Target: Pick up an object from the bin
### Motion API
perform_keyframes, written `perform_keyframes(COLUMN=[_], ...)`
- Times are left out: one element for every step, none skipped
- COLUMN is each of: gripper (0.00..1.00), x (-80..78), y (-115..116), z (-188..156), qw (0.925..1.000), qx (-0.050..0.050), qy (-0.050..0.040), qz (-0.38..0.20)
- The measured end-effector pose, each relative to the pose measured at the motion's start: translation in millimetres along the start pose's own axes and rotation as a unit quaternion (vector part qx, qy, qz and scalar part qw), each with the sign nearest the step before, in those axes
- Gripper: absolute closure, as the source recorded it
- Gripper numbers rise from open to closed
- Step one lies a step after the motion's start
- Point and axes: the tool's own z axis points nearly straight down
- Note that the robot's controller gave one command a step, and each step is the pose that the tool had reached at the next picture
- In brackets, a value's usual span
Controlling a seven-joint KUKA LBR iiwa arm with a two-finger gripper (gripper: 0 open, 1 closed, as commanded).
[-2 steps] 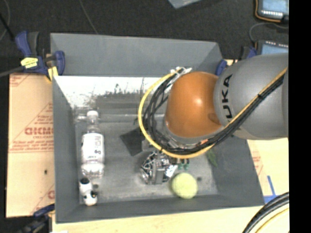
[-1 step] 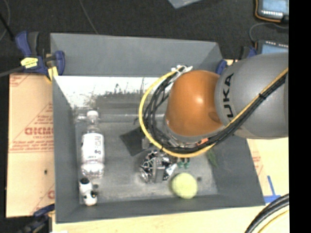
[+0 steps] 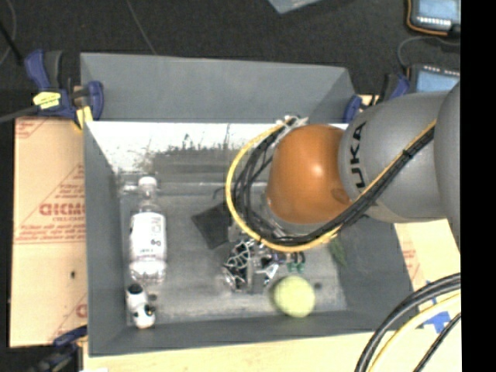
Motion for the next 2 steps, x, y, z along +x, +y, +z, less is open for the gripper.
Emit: perform_keyframes(gripper=[0.00,1.00], x=[-30.8,-32.8], y=[-21,-57], z=[49,58], qw=[0.9998,0.9985], qx=[0.001,0.000], qy=[-0.0003,-0.0006], qz=[-0.018,-0.056])
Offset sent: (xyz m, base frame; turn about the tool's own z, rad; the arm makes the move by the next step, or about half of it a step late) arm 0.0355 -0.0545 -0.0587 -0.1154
